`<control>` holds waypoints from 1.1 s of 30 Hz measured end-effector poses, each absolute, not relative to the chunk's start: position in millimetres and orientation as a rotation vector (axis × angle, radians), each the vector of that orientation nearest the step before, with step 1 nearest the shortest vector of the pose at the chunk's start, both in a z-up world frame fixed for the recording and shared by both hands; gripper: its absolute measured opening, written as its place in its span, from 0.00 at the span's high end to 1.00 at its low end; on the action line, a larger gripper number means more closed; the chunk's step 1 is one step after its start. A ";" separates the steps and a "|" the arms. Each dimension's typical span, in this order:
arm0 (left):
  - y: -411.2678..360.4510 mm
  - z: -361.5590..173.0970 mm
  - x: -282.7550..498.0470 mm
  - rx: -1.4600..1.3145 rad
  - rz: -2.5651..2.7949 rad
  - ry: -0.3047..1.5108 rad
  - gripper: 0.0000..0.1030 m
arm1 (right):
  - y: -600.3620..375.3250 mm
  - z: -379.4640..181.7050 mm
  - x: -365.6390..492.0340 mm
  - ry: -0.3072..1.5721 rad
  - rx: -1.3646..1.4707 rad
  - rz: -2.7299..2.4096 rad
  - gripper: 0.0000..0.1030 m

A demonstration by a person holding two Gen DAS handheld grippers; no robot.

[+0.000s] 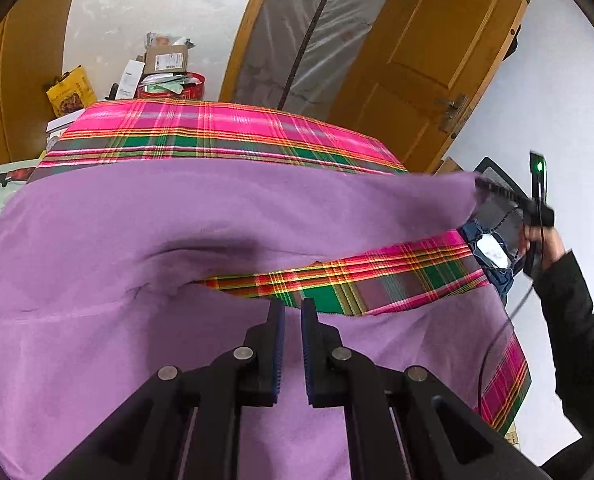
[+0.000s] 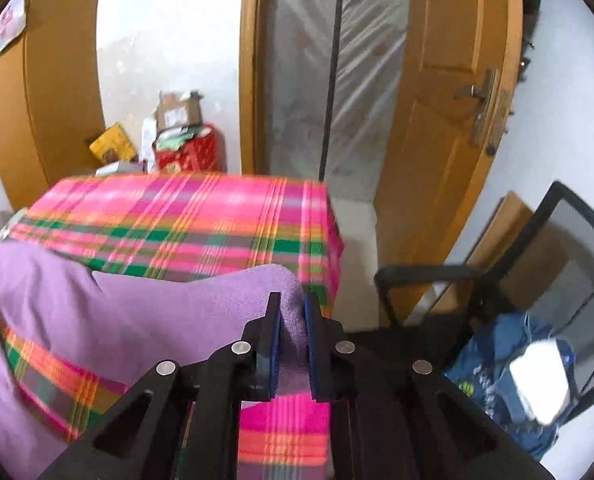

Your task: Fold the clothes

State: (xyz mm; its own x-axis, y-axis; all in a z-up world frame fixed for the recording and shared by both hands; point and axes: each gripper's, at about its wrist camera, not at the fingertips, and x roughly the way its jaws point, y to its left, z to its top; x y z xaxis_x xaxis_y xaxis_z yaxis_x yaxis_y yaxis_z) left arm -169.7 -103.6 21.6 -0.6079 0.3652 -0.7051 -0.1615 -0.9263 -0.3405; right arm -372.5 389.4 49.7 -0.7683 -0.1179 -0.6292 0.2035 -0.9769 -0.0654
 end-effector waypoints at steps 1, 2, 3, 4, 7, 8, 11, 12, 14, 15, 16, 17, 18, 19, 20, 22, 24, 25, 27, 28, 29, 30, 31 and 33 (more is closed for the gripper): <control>-103.5 20.6 -170.6 -1.205 2.554 -0.351 0.93 | 390.7 52.6 -379.0 0.192 0.976 -2.804 0.90; -104.2 19.1 -170.9 -1.210 2.554 -0.354 0.93 | 391.9 55.4 -385.4 0.191 0.970 -2.812 0.90; -105.0 17.6 -171.2 -1.215 2.555 -0.357 0.93 | 393.3 56.9 -392.7 0.186 0.971 -2.818 0.89; -105.7 16.1 -171.5 -1.220 2.555 -0.360 0.93 | 395.2 54.7 -401.7 0.173 0.990 -2.822 0.89; -107.7 11.2 -173.5 -1.240 2.554 -0.374 0.93 | 398.4 39.6 -430.6 0.158 1.086 -2.798 0.89; -108.0 10.5 -173.7 -1.243 2.553 -0.376 0.93 | 399.2 30.0 -441.2 0.160 1.148 -2.768 0.87; -107.9 10.0 -173.2 -1.245 2.551 -0.375 0.93 | 403.7 4.1 -460.6 0.151 1.290 -2.768 0.78; -108.2 10.0 -172.5 -1.244 2.551 -0.376 0.93 | 409.4 1.1 -460.3 0.096 1.290 -2.785 0.78; -109.5 9.1 -172.4 -1.250 2.550 -0.381 0.93 | 428.5 -2.1 -454.3 -0.112 1.252 -2.807 0.74; -110.2 8.7 -172.4 -1.252 2.550 -0.384 0.93 | 437.9 -4.7 -449.0 -0.204 1.243 -2.818 0.74; -110.8 8.2 -172.4 -1.255 2.550 -0.387 0.93 | 448.7 -9.0 -443.9 -0.303 1.245 -2.825 0.73; -111.5 7.1 -173.0 -1.259 2.549 -0.393 0.93 | 458.9 -13.9 -438.8 -0.400 1.249 -2.821 0.72; -111.7 6.0 -173.2 -1.261 2.546 -0.399 0.93 | 467.6 -20.3 -433.7 -0.493 1.259 -2.791 0.72; -111.8 4.9 -173.5 -1.262 2.543 -0.404 0.93 | 475.0 -27.7 -428.9 -0.580 1.270 -2.752 0.72; -111.5 3.9 -173.8 -1.263 2.538 -0.408 0.93 | 479.1 -37.5 -424.8 -0.654 1.286 -2.694 0.72; -109.7 1.7 -174.3 -1.269 2.530 -0.411 0.93 | 486.3 -56.4 -417.0 -0.789 1.311 -2.577 0.72; -107.5 0.8 -175.2 -1.274 2.523 -0.405 0.93 | 485.7 -69.9 -411.7 -0.867 1.318 -2.481 0.72; -106.4 0.4 -175.7 -1.276 2.520 -0.403 0.93 | 483.1 -74.9 -410.5 -0.886 1.317 -2.450 0.72; -104.3 -0.4 -176.6 -1.281 2.514 -0.398 0.93 | 477.0 -77.2 -410.7 -0.873 1.299 -2.454 0.69; -104.2 0.0 -176.4 -1.279 2.515 -0.398 0.93 | 474.0 -78.3 -410.8 -0.867 1.290 -2.455 0.69; -104.1 0.4 -176.3 -1.278 2.517 -0.398 0.93 | 471.5 -78.8 -410.9 -0.861 1.279 -2.460 0.74; -104.4 1.0 -175.9 -1.276 2.520 -0.400 0.93 | 470.2 -77.0 -411.6 -0.856 1.260 -2.472 0.81; -104.8 1.6 -175.5 -1.274 2.523 -0.402 0.93 | 468.0 -73.6 -413.3 -0.848 1.236 -2.481 0.93; -106.1 1.8 -174.6 -1.275 2.528 -0.407 0.93 | 459.7 -62.1 -415.6 -0.809 1.181 -2.500 0.93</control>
